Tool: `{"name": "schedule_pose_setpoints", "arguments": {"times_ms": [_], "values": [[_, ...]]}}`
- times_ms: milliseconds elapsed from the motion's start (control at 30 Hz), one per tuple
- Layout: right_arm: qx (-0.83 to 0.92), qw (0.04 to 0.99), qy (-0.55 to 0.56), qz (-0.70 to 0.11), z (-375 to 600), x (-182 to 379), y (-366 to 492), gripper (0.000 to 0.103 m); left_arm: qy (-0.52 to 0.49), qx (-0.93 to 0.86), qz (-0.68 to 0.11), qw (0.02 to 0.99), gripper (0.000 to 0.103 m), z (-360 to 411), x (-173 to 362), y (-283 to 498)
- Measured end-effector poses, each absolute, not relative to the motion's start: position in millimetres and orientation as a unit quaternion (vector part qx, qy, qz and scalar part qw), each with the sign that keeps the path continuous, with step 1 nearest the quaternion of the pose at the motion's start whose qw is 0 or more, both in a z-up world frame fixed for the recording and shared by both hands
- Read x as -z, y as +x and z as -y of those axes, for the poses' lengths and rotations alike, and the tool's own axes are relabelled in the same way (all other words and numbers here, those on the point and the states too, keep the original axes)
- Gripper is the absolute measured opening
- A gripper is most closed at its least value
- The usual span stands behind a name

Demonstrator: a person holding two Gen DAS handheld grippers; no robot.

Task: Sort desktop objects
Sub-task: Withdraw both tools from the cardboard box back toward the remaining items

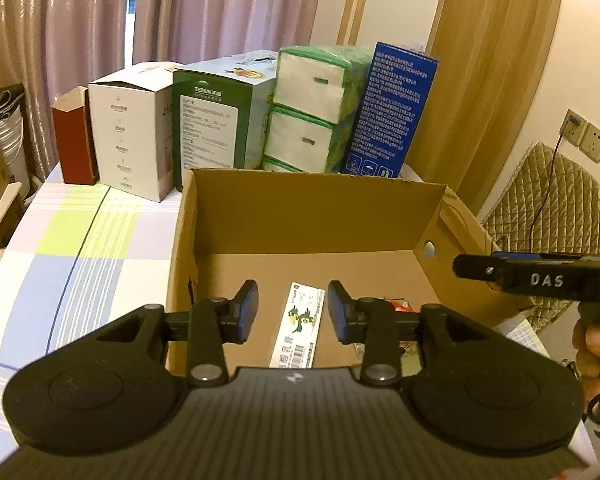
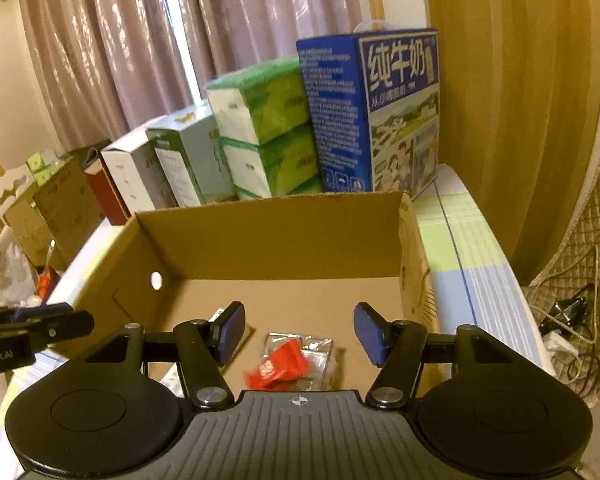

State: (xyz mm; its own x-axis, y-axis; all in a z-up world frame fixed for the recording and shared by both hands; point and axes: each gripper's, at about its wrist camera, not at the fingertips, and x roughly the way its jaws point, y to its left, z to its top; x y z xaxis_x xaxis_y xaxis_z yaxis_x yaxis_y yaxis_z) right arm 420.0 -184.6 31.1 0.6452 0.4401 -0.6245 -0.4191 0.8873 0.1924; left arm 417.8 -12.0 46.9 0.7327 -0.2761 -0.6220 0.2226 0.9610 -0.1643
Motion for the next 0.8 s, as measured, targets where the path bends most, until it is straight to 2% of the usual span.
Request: {"name": "schedule_pose_setpoints", "arguments": {"times_ms": [133,333,400,467,600,667,800], "values": [[-0.242,0.908,0.02,-0.342,194.2,-44.9,388.7,0.062,-0.046,0.13,-0.336,0.932,0.034,7.8,-55.1,396.2],[-0.25,0.909,0.024,-0.332,208.0,-59.4,334.8,0.068,-0.055,0.118,-0.331,0.935,0.047,3.1,-69.9,348.8],[-0.25,0.91,0.026,-0.329,212.7,-61.3,316.6,0.071,-0.059,0.111,-0.332,0.935,0.053,0.7,-73.3,331.3],[-0.254,0.908,0.03,-0.333,217.4,-60.1,296.9,0.074,-0.06,0.105,-0.331,0.936,0.063,-1.8,-75.6,314.2],[-0.251,0.905,0.046,-0.339,228.0,-52.3,257.6,0.081,-0.062,0.102,-0.328,0.937,0.07,-8.8,-78.9,278.6],[-0.246,0.903,0.059,-0.346,232.1,-45.1,239.8,0.084,-0.06,0.096,-0.324,0.939,0.08,-13.1,-79.5,260.4],[-0.245,0.896,0.065,-0.364,237.7,-25.7,201.2,0.089,-0.051,0.08,-0.322,0.942,0.091,-21.5,-75.7,223.4]]}}
